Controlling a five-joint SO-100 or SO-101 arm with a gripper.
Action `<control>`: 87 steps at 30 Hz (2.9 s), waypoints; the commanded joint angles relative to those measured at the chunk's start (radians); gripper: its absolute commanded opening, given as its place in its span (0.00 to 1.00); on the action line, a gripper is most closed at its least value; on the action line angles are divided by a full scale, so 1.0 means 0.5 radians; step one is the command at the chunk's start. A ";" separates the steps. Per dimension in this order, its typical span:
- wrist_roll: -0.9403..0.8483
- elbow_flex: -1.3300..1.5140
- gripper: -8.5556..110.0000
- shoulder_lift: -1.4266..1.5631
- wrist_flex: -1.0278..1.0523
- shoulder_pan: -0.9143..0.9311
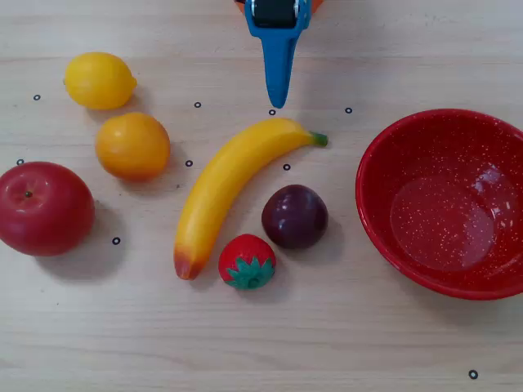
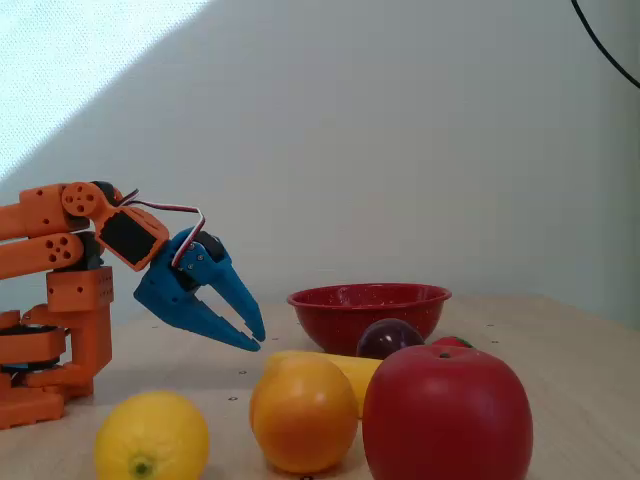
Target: Put the lemon in the red bowl.
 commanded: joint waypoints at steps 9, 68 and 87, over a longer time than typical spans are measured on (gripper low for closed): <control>0.025 0.025 0.07 0.028 0.003 0.034; 1.335 -3.209 0.07 -2.522 1.752 -1.264; 1.856 -3.786 0.07 -3.350 1.850 -1.770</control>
